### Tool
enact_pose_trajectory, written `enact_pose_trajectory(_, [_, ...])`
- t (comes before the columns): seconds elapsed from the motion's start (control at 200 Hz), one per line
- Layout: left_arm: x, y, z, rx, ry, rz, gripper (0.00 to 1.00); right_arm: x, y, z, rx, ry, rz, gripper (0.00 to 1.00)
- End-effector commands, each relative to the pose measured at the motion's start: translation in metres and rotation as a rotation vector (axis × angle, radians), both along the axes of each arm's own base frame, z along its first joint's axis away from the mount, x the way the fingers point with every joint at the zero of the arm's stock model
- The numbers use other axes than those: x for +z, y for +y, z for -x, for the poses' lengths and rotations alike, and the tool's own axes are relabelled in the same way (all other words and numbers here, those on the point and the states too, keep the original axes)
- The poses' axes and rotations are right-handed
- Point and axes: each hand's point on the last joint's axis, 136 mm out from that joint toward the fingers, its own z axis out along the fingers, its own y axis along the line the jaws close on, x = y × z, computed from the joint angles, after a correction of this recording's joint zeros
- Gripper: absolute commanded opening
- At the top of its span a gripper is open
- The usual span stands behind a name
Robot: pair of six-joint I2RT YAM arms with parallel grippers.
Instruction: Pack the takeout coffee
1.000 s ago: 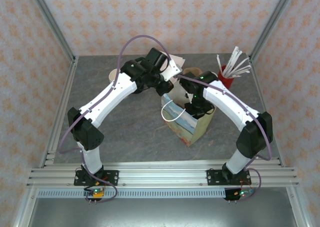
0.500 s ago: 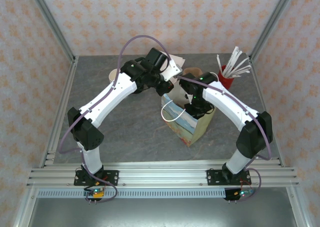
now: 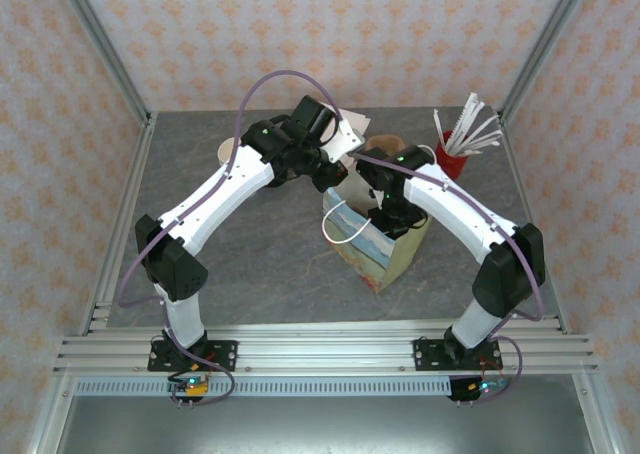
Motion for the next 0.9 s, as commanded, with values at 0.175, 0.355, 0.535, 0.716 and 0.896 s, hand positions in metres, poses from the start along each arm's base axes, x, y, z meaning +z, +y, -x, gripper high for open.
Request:
enact_pose_trajectory(0.175, [-0.0015, 0.0002, 0.0092, -0.011, 0.012, -0.011, 0.08, 0.0126, -0.0054, -0.0043, 0.011, -0.057, 0.026, 0.44])
enact_pose_trajectory(0.355, [-0.0021, 0.0, 0.009, -0.013, 0.011, -0.013, 0.08, 0.0119, -0.0052, -0.004, 0.014, -0.055, 0.029, 0.44])
enact_pose_trajectory(0.535, [-0.0036, 0.0001, 0.0095, -0.015, 0.015, -0.015, 0.08, 0.0102, -0.0058, -0.0047, 0.018, -0.055, 0.037, 0.44])
enact_pose_trajectory(0.716, [-0.0037, -0.0001, 0.0098, -0.016, 0.016, -0.015, 0.08, 0.0078, -0.0079, -0.006, 0.023, -0.053, 0.053, 0.44])
enact_pose_trajectory(0.896, [-0.0033, -0.0004, 0.0093, -0.016, 0.013, -0.015, 0.08, 0.0088, -0.001, -0.0021, 0.037, -0.034, 0.009, 0.44])
